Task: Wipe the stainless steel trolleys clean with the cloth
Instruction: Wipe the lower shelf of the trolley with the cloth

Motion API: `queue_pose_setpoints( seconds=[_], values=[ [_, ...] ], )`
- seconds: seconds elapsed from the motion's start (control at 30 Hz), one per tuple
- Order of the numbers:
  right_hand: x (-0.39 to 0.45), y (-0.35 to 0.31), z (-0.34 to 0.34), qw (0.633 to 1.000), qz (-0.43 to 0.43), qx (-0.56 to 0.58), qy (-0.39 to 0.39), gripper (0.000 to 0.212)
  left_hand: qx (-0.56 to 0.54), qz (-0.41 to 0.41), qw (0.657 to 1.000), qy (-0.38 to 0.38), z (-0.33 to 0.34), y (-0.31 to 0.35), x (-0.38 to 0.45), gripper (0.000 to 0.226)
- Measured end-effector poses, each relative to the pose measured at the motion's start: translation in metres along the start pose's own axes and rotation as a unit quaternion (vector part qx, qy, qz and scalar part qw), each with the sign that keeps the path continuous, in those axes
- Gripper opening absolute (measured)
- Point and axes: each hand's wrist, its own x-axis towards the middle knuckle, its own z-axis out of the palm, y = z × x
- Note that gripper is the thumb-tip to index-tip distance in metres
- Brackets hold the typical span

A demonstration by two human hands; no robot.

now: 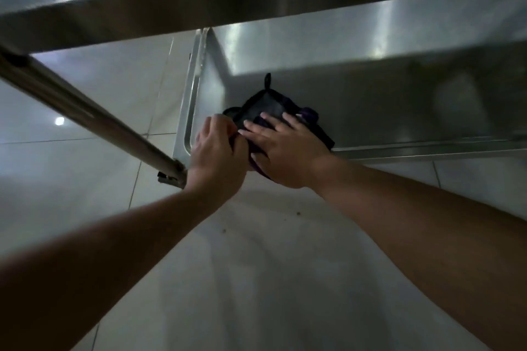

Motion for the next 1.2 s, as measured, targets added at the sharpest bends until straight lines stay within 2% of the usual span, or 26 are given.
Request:
queue_pose_setpoints(
  seconds=[0.07, 0.23, 0.3, 0.4, 0.47, 0.57, 0.63, 0.77, 0.83, 0.93, 1.1, 1.2],
  values=[
    [-0.018, 0.019, 0.000, 0.999, 0.028, 0.008, 0.028, 0.060, 0.035, 0.003, 0.999, 0.008, 0.006, -0.001, 0.017, 0.021],
    [-0.080, 0.107, -0.008, 0.986, 0.153, 0.002, 0.063, 0.067, 0.107, -0.051, 0.991, -0.070, 0.024, -0.018, 0.042, 0.063],
    [-0.091, 0.131, -0.013, 0.977, 0.206, 0.014, 0.050, 0.068, 0.147, -0.067, 0.983, -0.089, 0.032, -0.024, 0.042, 0.072],
    [-0.081, 0.122, -0.011, 0.962, 0.267, 0.014, 0.044, 0.066, 0.173, -0.080, 0.978, -0.081, 0.040, -0.030, 0.043, 0.077],
    [-0.062, 0.094, -0.011, 0.969, 0.242, 0.021, 0.047, 0.068, 0.175, -0.075, 0.979, -0.076, 0.042, -0.032, 0.043, 0.076],
    [-0.008, 0.047, -0.011, 0.994, 0.098, 0.036, 0.025, 0.069, 0.176, -0.069, 0.980, -0.069, 0.042, -0.034, 0.040, 0.072],
    [0.042, 0.027, -0.016, 0.999, 0.036, 0.037, -0.002, 0.064, 0.174, -0.075, 0.979, -0.071, 0.041, -0.033, 0.042, 0.073],
    [0.114, 0.022, -0.028, 0.998, 0.049, 0.026, -0.017, 0.061, 0.175, -0.078, 0.979, -0.070, 0.040, -0.034, 0.041, 0.074],
    [0.125, 0.039, -0.035, 0.995, 0.092, 0.034, -0.001, 0.061, 0.176, -0.073, 0.979, -0.065, 0.040, -0.035, 0.041, 0.074],
    [0.111, 0.098, -0.042, 0.972, 0.225, 0.045, 0.057, 0.062, 0.178, -0.066, 0.980, -0.058, 0.040, -0.036, 0.041, 0.075],
    [0.014, 0.222, -0.042, 0.865, 0.488, 0.051, 0.105, 0.070, 0.182, -0.061, 0.979, -0.064, 0.041, -0.037, 0.040, 0.075],
    [0.004, 0.233, -0.047, 0.831, 0.541, 0.080, 0.104, 0.071, 0.181, -0.065, 0.979, -0.060, 0.041, -0.035, 0.041, 0.077]
  ],
)
